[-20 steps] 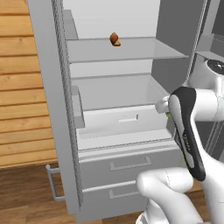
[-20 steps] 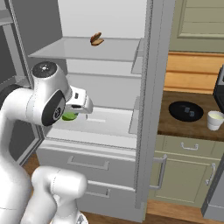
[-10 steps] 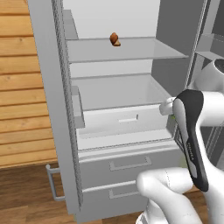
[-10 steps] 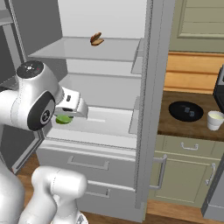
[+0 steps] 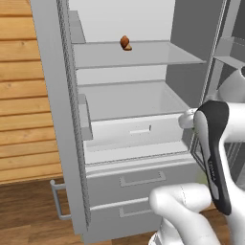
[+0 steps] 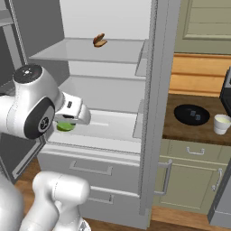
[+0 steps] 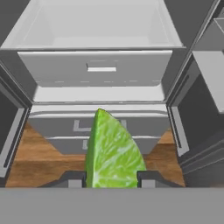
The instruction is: Grab a lemon wedge from the fridge and one ice cube from the ice bowl, and put them in the glass of lemonade.
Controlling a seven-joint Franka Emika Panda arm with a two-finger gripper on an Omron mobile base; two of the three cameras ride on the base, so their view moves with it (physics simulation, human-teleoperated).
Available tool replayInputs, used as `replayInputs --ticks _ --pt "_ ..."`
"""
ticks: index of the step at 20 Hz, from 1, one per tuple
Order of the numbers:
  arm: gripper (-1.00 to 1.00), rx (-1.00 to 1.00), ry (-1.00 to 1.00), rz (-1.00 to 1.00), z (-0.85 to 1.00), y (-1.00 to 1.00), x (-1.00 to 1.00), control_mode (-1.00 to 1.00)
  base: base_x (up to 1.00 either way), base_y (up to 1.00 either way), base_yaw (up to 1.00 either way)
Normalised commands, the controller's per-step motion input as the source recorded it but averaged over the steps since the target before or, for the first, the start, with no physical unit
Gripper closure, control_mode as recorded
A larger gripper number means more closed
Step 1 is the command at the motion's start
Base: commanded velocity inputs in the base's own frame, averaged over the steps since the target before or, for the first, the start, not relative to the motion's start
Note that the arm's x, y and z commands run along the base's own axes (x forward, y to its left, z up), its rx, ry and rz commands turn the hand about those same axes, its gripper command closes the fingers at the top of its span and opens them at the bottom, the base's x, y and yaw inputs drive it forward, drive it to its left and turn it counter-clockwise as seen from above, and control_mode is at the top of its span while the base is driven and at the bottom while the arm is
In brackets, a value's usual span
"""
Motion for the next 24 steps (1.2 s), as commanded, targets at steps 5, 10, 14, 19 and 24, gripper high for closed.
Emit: replayInputs --ticks 5,10,14,19,24 --pt "1.0 0.0 0.0 -0.26 0.0 -0.07 -0.75 -1.0 0.0 0.0 0.0" --pt "1.0 0.0 0.01 -0.12 0.0 0.04 -0.05 -1.0 0.0 0.0 0.0" --pt "1.0 0.0 0.06 -0.01 0.0 0.0 0.44 -1.0 0.0 0.0 0.0" --pt "1.0 0.0 0.0 0.0 0.0 -0.04 0.17 -1.0 0.0 0.0 0.0" --pt "1.0 0.0 0.0 0.0 0.0 -0.07 0.0 -1.0 0.0 0.0 0.0"
